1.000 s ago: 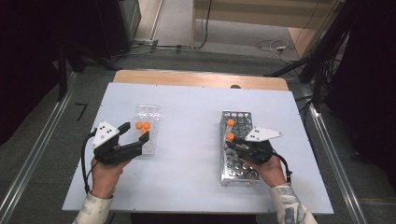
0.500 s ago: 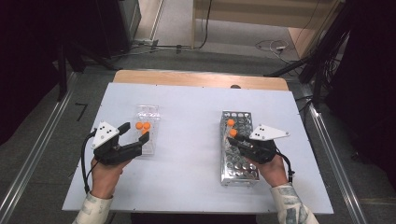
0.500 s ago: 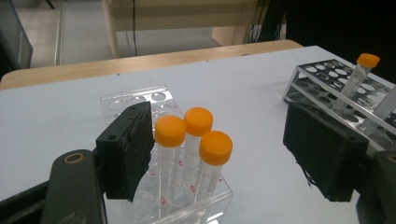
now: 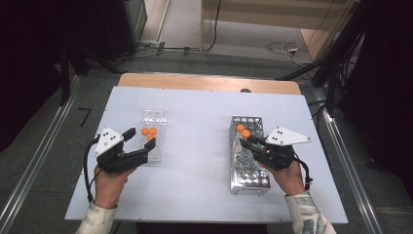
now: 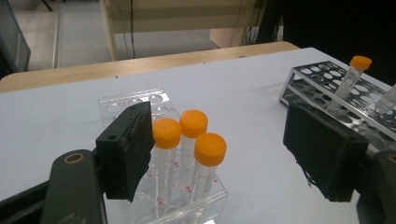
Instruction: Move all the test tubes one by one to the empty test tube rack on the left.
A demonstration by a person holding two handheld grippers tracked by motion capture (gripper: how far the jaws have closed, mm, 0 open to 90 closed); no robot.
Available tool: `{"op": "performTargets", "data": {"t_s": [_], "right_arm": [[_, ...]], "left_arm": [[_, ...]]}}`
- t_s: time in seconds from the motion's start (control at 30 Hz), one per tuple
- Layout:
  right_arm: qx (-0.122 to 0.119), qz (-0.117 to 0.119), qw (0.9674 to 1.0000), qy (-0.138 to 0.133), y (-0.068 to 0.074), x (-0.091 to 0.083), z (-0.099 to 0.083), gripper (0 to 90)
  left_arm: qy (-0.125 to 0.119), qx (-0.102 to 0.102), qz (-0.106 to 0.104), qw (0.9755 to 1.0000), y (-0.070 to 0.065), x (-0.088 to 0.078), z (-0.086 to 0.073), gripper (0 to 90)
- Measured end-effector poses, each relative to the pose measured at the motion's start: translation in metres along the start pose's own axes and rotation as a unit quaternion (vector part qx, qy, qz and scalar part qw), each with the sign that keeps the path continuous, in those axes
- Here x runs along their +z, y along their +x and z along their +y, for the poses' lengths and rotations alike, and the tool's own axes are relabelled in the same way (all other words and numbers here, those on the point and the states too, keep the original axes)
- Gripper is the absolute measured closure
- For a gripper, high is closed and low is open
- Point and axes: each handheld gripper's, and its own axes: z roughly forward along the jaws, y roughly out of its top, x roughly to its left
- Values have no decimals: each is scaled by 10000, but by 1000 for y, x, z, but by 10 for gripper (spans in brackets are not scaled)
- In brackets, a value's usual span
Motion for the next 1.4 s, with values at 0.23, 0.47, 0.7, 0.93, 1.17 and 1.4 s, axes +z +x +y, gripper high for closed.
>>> {"op": "performTargets", "data": {"t_s": [0.23, 0.47, 0.7, 0.93, 1.17, 1.4], "right_arm": [[-29, 43, 9998, -181, 7, -6, 9, 725], [-19, 242, 9994, -248, 21, 1, 15, 725], [-28, 476, 9986, -208, 41, 18, 22, 725], [-34, 751, 9971, -92, 62, 41, 27, 725], [-115, 960, 9953, 73, 81, 62, 29, 725], [-166, 1074, 9938, 231, 97, 81, 28, 725]], "left_arm": [[11, 34, -47, 10000, -3, -1, 1, 244], [-6, 90, -134, 9999, -9, -1, 2, 244], [8, 89, -311, 9995, -17, -1, 2, 244], [26, 200, -460, 9987, -29, 0, 2, 242], [121, 284, -675, 9972, -42, 5, 0, 206], [124, 362, -958, 9947, -57, 5, 0, 182]]}}
